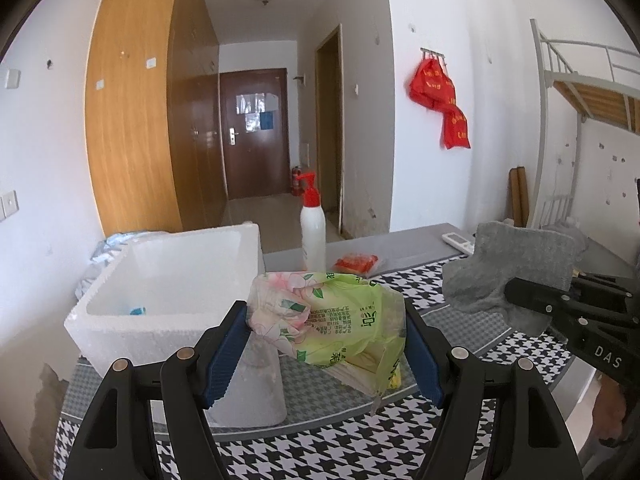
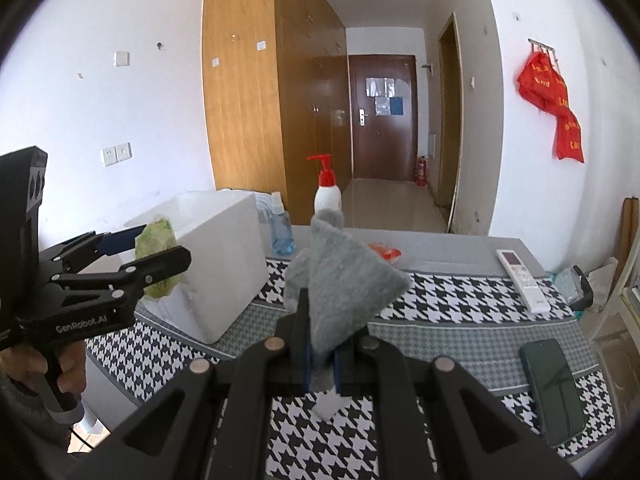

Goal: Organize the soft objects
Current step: 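Carry the wipes pack over the foam box with the left gripper while the right carries the cloth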

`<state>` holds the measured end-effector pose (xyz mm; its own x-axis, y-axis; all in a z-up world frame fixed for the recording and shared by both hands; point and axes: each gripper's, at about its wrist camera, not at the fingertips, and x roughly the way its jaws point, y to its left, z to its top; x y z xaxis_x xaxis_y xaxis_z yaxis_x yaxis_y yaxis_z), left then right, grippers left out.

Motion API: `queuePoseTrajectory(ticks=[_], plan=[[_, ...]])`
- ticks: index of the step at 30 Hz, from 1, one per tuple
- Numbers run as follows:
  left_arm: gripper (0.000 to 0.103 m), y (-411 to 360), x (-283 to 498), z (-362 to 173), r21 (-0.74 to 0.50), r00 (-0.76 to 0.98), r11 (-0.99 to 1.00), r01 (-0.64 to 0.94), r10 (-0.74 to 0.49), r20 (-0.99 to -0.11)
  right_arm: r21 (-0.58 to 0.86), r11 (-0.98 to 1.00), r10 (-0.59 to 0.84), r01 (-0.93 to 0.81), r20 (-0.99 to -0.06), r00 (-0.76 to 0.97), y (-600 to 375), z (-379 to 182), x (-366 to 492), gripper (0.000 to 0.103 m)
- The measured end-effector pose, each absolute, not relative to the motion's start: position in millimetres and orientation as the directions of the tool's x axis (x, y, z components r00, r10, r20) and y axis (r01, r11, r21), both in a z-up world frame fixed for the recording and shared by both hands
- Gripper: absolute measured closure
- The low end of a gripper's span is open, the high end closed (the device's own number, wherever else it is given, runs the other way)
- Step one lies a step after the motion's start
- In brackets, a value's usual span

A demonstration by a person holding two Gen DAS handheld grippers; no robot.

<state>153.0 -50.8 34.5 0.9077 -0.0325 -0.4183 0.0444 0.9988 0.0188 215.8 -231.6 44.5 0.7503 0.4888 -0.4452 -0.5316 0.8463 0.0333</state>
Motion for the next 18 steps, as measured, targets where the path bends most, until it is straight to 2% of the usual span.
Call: queuePoseTrajectory(ticks=[18], plan=[[0.029, -36.7, 146.2, 52.5, 0.020, 0.931, 1.000, 0.021, -0.012, -0.365, 0.022, 0.825, 0.526, -0.565, -0.394, 0.754, -218.9, 64.7, 219.5, 0.092]])
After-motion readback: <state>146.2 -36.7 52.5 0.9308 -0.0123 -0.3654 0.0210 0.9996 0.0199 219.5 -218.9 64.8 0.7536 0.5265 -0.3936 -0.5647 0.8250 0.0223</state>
